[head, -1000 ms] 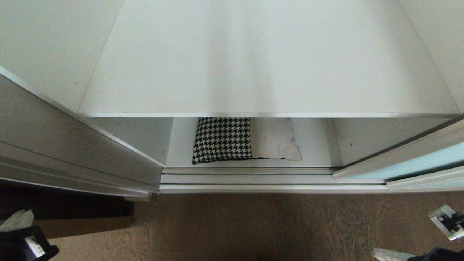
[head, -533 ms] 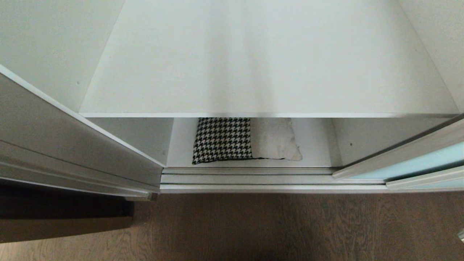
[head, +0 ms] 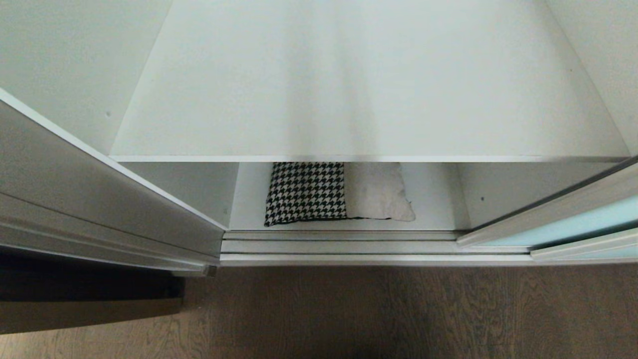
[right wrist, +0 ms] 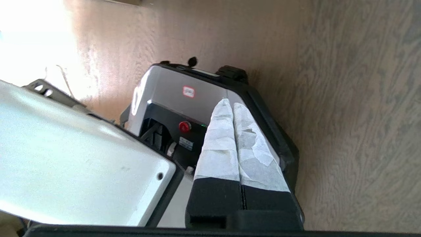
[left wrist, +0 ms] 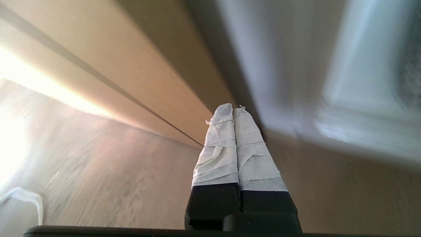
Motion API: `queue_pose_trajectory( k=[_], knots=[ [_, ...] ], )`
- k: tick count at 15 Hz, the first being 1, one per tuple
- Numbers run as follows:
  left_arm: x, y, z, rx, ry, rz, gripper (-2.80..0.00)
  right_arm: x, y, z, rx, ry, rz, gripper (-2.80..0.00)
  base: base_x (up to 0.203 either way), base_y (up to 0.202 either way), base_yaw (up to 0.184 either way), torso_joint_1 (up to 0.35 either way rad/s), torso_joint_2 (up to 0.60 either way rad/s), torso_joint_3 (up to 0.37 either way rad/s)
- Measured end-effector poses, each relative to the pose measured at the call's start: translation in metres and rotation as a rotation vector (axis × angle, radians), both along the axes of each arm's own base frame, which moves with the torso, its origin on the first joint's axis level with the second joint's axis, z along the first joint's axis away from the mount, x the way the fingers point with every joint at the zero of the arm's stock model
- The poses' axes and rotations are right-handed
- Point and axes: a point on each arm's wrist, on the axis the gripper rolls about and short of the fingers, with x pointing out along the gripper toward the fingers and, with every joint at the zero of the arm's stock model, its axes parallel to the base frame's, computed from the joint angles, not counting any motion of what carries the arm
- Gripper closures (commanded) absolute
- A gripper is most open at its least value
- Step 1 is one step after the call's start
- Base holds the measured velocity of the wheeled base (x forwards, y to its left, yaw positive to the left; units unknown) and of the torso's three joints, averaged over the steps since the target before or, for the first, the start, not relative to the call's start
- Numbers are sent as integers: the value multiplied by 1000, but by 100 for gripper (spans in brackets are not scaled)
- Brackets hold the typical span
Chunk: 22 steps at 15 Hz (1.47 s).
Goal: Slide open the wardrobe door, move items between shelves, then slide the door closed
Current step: Close the door
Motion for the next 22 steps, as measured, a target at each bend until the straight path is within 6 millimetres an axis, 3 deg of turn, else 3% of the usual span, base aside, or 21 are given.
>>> queue_pose_trajectory(
  k=[5, 11, 13, 22],
  knots=[
    [-11, -8, -18, 39, 158, -363, 0, -10, -1, -2, 10, -37, 7, 0, 0, 0, 0, 0, 0, 0],
    [-9, -8, -14, -22, -11, -387, 0, -13, -2, -3, 13, -55, 7, 0, 0, 0, 0, 0, 0, 0],
    [-8, -9, -20, -94, 23, -431, 0, -13, -2, -3, 13, -57, 7, 0, 0, 0, 0, 0, 0, 0],
    [-7, -10, -26, -63, 85, -441, 0, -13, -2, -4, 14, -58, 9, 0, 0, 0, 0, 0, 0, 0]
  ],
)
